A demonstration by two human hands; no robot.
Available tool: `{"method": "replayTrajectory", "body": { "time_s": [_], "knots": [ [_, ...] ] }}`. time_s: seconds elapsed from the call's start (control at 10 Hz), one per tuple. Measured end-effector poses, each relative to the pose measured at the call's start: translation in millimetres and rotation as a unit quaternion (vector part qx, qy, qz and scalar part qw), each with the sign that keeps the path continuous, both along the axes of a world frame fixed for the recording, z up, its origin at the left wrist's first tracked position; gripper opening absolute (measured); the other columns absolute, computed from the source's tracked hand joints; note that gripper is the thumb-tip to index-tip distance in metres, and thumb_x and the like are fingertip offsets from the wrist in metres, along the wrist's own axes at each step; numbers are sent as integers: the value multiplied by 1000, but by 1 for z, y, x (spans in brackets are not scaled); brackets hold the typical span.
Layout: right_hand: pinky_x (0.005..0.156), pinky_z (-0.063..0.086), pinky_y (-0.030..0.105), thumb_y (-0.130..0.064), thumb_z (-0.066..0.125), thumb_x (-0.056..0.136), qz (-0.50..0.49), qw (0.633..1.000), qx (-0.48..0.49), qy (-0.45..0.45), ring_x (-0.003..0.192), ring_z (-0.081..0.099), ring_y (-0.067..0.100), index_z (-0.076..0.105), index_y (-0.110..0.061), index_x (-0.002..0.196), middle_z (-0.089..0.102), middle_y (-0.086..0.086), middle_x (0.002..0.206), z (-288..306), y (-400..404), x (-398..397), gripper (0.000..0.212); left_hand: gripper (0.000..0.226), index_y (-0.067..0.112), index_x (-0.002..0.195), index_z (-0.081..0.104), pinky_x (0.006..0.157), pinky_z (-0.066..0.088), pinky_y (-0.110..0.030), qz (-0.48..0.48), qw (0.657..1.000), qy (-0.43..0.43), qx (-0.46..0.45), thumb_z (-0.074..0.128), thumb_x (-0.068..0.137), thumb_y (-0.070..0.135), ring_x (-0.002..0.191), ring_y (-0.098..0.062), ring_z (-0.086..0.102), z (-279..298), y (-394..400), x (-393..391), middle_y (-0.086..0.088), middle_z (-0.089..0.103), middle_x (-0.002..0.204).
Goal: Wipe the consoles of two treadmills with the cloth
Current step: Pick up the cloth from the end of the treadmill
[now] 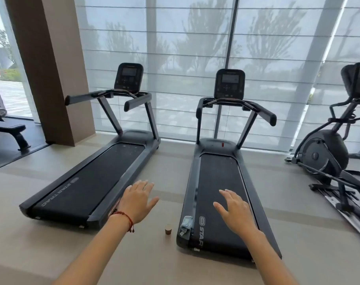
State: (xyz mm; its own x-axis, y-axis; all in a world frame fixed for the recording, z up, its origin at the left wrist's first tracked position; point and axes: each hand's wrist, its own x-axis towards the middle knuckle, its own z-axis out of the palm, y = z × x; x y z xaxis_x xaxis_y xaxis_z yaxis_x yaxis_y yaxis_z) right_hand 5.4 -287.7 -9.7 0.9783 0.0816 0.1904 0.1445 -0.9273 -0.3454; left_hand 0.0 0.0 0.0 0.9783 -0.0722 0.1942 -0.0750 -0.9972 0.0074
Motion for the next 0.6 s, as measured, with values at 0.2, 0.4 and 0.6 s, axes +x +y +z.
{"method": "replayTrajectory", "body": {
  "time_s": [0.2, 0.4, 0.6],
  "knots": [
    [114, 24, 36, -44, 40, 95, 6, 1000, 10, 15, 141, 26, 15, 30, -23, 144, 31, -1, 152, -12, -9, 26, 54, 60, 21, 148, 18, 115, 13, -32, 5, 1000, -7, 3, 25, 97, 52, 141, -15, 14, -13, -11, 24, 0, 21, 154],
    [114, 23, 36, -44, 41, 95, 8, 1000, 14, 15, 141, 26, 15, 30, -23, 144, 30, -1, 152, -17, -4, 78, 54, 60, 21, 149, 17, 115, 12, -32, 9, 1000, -12, 0, 25, 98, 52, 141, -15, 13, -19, -4, 72, 1, 19, 154],
    [114, 23, 36, -43, 42, 95, -8, 1000, 25, 8, 141, 27, 15, 31, -23, 143, 31, -1, 152, -26, 14, 168, 54, 61, 19, 148, 21, 114, 13, -34, -7, 1000, -18, -20, 28, 97, 51, 141, -17, 16, -28, 16, 167, -2, 23, 153]
  ]
}}
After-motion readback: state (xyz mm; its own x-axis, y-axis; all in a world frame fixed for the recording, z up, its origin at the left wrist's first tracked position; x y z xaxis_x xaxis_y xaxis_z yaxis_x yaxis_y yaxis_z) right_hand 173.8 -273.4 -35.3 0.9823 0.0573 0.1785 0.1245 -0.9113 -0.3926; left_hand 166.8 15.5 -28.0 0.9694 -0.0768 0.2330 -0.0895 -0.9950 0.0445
